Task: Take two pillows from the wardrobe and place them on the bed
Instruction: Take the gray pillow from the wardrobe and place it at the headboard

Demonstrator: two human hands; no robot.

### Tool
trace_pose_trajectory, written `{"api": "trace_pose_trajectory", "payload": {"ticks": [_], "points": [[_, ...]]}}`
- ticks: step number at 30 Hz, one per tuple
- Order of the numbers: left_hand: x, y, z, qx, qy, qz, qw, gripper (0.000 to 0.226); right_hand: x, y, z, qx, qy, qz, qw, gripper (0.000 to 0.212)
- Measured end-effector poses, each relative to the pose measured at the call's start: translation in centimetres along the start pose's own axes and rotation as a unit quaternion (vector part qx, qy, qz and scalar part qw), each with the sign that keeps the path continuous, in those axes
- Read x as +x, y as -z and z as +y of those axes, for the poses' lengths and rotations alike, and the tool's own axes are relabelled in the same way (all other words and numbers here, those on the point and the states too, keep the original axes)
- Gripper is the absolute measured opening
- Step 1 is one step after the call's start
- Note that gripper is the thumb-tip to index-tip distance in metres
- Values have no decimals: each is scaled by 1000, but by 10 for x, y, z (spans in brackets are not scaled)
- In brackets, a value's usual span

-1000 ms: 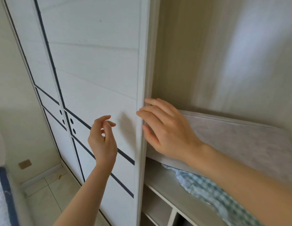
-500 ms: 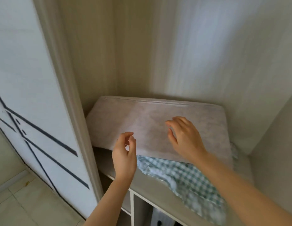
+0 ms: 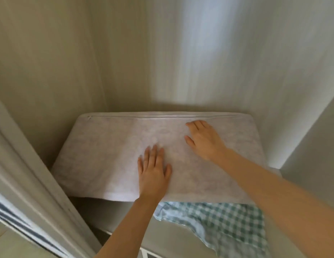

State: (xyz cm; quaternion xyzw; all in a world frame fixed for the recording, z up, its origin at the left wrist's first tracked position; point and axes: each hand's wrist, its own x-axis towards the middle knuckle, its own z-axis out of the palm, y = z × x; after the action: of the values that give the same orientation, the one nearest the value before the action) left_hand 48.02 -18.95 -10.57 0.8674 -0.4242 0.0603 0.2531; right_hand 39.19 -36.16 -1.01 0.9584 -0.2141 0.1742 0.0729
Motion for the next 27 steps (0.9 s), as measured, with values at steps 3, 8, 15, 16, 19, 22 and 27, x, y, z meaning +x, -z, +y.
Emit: {"api": "trace_pose_trajectory", "payload": {"ticks": [3,8,15,16,19,22,27], "points": [[-2,-8,-5,22,-41,43,998,60,36,-17,1,-24,-7,-29,999,55],[-19,-31,-17,41,-63,105,992,59,79,-30,-6,-33,-37,-27,998,55],[-35,-48,-32,65,-80,132,986,66,90,-16,-17,-50,-81,-43,995,62],[-36,-48,-33,63,-77,129,987,66,85,-12,-19,-55,-80,-34,995,61],[-43,-47,-30,58,-72,119,989,64,65,5,-29,-60,-78,1,995,55],[-52,-36,-13,18,-21,115,993,61,41,28,-47,-64,-77,31,995,50],[-43,23,34,-148,96,218,960,61,-13,68,-85,-59,-17,82,995,35]]}}
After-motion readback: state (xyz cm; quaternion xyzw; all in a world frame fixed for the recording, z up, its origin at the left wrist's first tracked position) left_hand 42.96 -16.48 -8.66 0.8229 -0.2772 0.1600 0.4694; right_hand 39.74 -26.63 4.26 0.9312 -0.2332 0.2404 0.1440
